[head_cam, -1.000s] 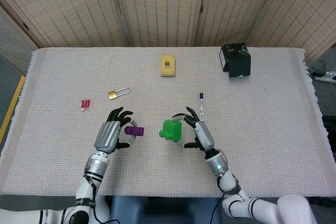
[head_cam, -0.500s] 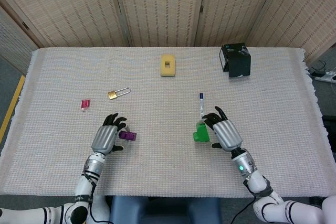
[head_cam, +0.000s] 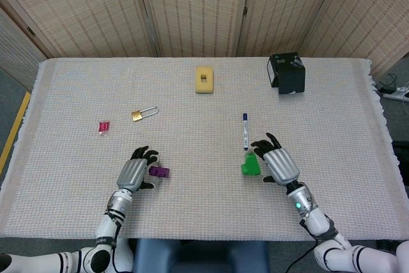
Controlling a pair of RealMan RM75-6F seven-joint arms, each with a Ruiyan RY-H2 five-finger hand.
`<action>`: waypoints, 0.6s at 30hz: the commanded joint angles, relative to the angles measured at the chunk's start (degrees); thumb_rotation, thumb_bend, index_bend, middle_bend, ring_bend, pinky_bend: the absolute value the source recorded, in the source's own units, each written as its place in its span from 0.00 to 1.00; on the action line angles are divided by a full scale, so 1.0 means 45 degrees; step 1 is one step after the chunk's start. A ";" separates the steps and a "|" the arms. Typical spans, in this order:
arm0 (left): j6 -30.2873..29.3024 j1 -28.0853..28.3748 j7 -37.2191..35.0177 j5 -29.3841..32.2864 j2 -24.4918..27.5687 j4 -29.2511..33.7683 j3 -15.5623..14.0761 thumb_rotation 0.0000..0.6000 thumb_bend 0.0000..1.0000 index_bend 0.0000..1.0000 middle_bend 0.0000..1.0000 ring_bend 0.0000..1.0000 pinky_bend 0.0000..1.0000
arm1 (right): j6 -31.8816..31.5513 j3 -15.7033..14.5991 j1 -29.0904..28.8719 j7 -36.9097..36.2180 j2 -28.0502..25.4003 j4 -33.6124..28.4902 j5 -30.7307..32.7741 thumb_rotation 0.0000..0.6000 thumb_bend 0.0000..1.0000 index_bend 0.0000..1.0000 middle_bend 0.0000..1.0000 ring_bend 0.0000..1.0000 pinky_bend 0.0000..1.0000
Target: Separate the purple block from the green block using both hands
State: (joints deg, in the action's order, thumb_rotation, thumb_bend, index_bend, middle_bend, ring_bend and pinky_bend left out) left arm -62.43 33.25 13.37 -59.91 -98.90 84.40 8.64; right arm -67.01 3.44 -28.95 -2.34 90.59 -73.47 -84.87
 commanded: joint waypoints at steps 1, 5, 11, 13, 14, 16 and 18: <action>0.0321 0.0031 -0.0207 -0.0271 0.0021 -0.0143 -0.0125 1.00 0.47 0.58 0.21 0.00 0.00 | 0.0262 -0.0202 -0.0098 -0.0460 -0.0289 0.0098 -0.0288 1.00 0.30 0.40 0.07 0.09 0.00; 0.0830 0.0137 -0.0133 -0.0231 0.0221 -0.0071 -0.0228 1.00 0.47 0.26 0.13 0.00 0.00 | 0.0679 -0.0389 -0.0226 -0.0590 -0.0722 -0.0220 -0.0428 1.00 0.30 0.17 0.00 0.04 0.00; 0.1167 0.0161 -0.0383 -0.0157 0.0383 0.0089 -0.0161 1.00 0.45 0.03 0.06 0.00 0.00 | 0.1201 -0.0527 -0.0343 -0.0390 -0.1282 -0.0650 -0.0372 1.00 0.30 0.00 0.00 0.00 0.00; 0.1203 0.0160 -0.0419 -0.0181 0.0403 0.0104 -0.0165 1.00 0.44 0.02 0.05 0.00 0.00 | 0.1431 -0.0552 -0.0378 -0.0188 -0.1466 -0.0822 -0.0250 1.00 0.30 0.00 0.00 0.00 0.00; 0.1205 0.0157 -0.0445 -0.0198 0.0407 0.0119 -0.0157 1.00 0.44 0.01 0.05 0.00 0.00 | 0.1491 -0.0547 -0.0386 -0.0135 -0.1543 -0.0925 -0.0204 1.00 0.30 0.00 0.00 0.00 0.00; 0.1184 0.0145 -0.0520 -0.0266 0.0444 0.0214 -0.0129 1.00 0.43 0.01 0.05 0.00 0.00 | 0.1516 -0.0540 -0.0387 -0.0119 -0.1749 -0.1192 -0.0194 1.00 0.30 0.00 0.00 0.00 0.00; 0.1113 0.0132 -0.0603 -0.0410 0.0561 0.0423 -0.0083 1.00 0.43 0.01 0.04 0.00 0.00 | 0.1229 -0.0490 -0.0348 -0.0246 -0.1990 -0.1495 -0.0383 1.00 0.30 0.00 0.00 0.00 0.00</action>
State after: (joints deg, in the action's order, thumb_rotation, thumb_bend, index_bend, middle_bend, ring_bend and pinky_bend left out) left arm -57.24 33.89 10.89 -61.40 -96.67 85.84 8.13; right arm -60.65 1.10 -30.60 -3.16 82.46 -79.29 -86.08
